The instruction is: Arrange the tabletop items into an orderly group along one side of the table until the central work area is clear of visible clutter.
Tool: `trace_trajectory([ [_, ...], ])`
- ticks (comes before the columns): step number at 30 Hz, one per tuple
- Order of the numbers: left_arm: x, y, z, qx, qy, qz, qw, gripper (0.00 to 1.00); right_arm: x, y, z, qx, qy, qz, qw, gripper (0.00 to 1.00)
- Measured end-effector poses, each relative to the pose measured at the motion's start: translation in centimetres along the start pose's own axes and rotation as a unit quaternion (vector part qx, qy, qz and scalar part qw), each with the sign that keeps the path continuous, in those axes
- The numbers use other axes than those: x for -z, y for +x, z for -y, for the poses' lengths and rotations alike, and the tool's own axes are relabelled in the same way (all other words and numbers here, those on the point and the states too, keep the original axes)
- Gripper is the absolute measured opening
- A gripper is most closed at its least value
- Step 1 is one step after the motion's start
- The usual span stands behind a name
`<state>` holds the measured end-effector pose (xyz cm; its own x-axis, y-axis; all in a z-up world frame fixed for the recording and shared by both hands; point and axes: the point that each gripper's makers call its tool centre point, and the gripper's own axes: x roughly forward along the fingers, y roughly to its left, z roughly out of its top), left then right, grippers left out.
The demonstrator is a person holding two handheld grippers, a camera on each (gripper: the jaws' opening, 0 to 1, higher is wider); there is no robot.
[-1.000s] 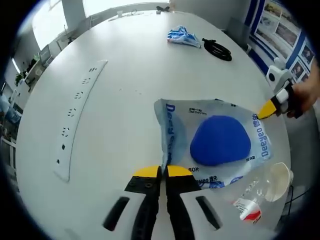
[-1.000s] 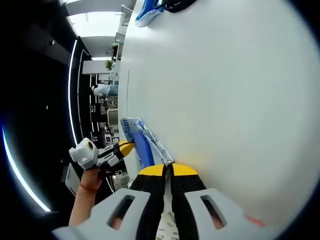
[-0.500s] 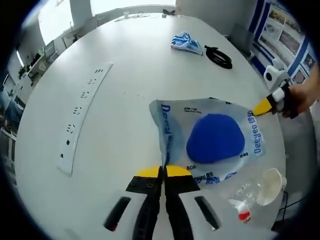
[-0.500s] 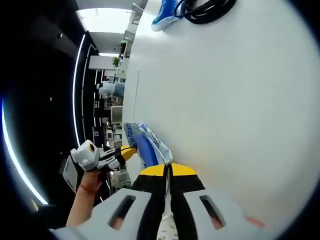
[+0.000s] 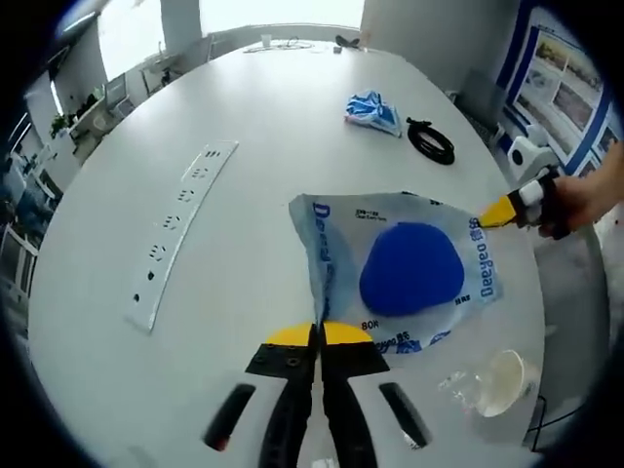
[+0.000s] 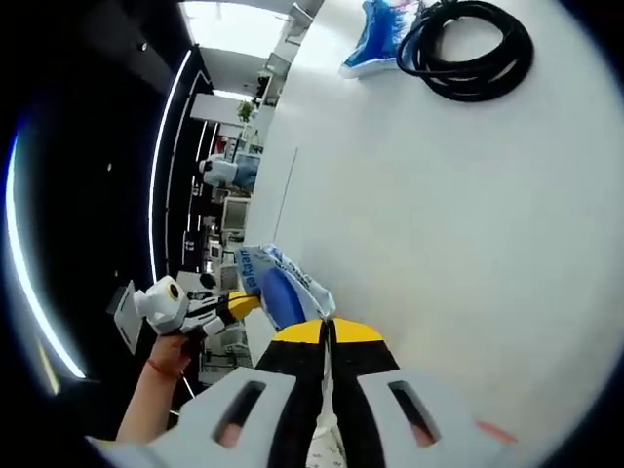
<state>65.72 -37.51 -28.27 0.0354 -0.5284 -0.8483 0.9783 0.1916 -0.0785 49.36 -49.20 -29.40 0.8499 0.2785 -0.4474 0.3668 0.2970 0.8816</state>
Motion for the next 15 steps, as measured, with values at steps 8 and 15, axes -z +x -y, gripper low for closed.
trace_trajectory([
  [8, -0.7, -1.6, 0.9, -0.008, -0.013, 0.016, 0.9998, 0.0, -1.1, -0.7, -0.8, -0.007, -0.035, -0.003, 0.9994, 0.0],
  [15, -1.4, -2.8, 1.8, -0.015, -0.036, 0.034, 0.9986, 0.0, -2.7, -1.4, -1.8, -0.012, -0.087, -0.008, 0.9961, 0.0],
])
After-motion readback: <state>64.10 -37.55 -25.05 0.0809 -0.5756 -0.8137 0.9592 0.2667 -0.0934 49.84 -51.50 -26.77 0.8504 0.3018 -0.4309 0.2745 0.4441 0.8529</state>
